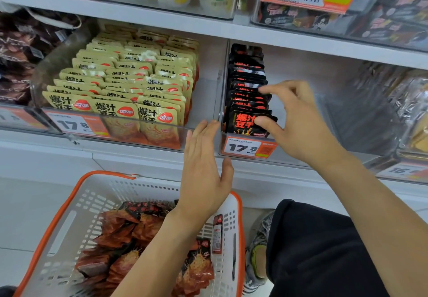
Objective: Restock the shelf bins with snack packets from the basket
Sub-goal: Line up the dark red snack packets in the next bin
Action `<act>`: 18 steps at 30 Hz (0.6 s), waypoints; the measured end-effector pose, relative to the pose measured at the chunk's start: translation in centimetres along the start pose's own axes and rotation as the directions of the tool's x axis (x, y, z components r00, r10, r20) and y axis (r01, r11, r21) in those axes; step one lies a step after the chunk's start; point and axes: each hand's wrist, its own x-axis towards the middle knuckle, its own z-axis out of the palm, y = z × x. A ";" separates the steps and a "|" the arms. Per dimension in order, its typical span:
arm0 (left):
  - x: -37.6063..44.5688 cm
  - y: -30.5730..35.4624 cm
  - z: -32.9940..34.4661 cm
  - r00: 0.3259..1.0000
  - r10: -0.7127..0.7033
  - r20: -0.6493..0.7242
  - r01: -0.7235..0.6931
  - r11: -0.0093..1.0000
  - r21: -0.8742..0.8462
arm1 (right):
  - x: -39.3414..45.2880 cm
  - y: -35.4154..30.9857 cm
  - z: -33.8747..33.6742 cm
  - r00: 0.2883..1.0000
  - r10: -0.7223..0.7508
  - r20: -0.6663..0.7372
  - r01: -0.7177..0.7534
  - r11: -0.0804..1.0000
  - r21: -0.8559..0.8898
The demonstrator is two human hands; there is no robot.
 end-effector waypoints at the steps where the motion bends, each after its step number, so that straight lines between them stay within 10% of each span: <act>1: 0.0 0.0 0.0 1.000 -0.003 0.002 0.003 1.000 -0.001 | 0.1 0.1 0.0 0.994 0.094 0.050 -0.096 0.995 0.037; 18: -0.1 0.2 0.3 1.000 -0.010 -0.019 0.009 1.000 -0.013 | 2.0 1.7 0.9 0.853 0.324 0.408 -0.498 0.737 0.457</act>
